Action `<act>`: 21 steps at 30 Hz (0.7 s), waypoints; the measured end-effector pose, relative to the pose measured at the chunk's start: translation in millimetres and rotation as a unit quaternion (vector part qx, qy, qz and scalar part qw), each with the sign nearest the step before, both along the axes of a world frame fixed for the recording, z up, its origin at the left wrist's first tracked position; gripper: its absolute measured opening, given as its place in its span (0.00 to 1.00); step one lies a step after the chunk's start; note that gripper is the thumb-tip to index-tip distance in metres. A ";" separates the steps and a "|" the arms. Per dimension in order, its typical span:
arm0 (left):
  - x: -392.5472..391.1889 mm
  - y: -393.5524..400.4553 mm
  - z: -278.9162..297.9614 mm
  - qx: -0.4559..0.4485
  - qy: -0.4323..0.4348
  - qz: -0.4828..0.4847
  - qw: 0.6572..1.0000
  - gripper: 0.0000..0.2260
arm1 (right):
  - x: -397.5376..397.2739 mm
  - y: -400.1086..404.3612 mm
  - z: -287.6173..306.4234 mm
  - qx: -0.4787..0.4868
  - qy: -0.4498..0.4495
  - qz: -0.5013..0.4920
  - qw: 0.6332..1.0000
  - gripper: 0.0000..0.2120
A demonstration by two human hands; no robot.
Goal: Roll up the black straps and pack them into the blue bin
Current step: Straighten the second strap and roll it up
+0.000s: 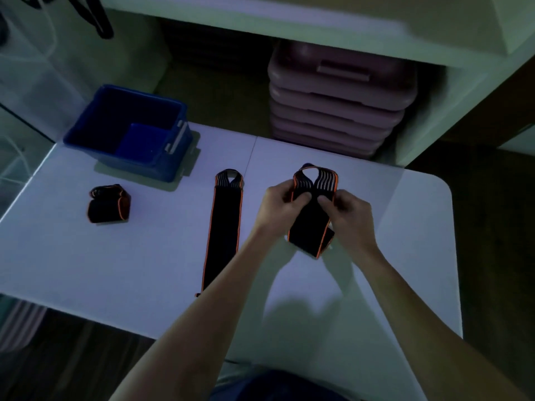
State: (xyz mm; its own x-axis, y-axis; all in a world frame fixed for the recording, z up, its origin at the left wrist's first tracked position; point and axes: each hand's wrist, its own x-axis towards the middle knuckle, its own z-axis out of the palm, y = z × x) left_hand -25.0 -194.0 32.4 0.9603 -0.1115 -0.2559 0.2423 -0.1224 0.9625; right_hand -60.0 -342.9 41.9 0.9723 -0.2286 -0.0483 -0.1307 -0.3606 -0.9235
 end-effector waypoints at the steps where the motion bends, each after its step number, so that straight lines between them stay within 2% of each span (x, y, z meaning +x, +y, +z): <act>1: -1.7 5.2 1.7 -0.018 0.002 -0.006 1.000 0.14 | -1.5 4.9 4.2 0.002 -0.017 -0.008 1.000 0.11; 4: -11.0 24.2 -1.0 0.003 0.022 -0.070 0.997 0.16 | 2.0 28.0 31.2 0.047 -0.062 -0.034 0.996 0.11; 7: -22.7 47.0 -8.1 0.076 0.046 -0.134 0.987 0.13 | 10.9 53.4 61.5 0.089 -0.101 -0.030 0.990 0.10; 9: -31.9 64.6 -8.4 0.100 0.063 -0.163 0.980 0.10 | 21.1 67.9 77.0 0.149 -0.113 -0.031 0.982 0.15; 12: -45.5 96.9 -4.6 0.062 0.079 -0.130 0.986 0.11 | 36.1 91.3 93.4 0.190 -0.108 -0.019 0.976 0.23; 14: -51.3 121.3 -3.3 0.038 0.084 -0.102 0.990 0.09 | 43.2 107.4 93.8 0.183 -0.089 -0.021 0.979 0.21; 17: -59.7 157.9 -10.7 0.061 0.096 -0.073 0.991 0.05 | 49.1 133.5 79.6 0.157 -0.043 -0.020 0.986 0.22; 21: -71.7 188.4 -33.6 0.119 0.130 -0.049 0.983 0.13 | 45.8 164.1 46.2 0.157 0.023 -0.028 0.987 0.10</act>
State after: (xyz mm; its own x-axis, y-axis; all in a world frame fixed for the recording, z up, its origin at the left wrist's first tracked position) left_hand -96.7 -5.6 -1.1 0.8466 -0.1072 -0.5214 0.4523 -0.3715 0.8108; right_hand -14.2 -178.8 88.1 0.9536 -0.2496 -0.1683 -0.1861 -0.0491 -0.9813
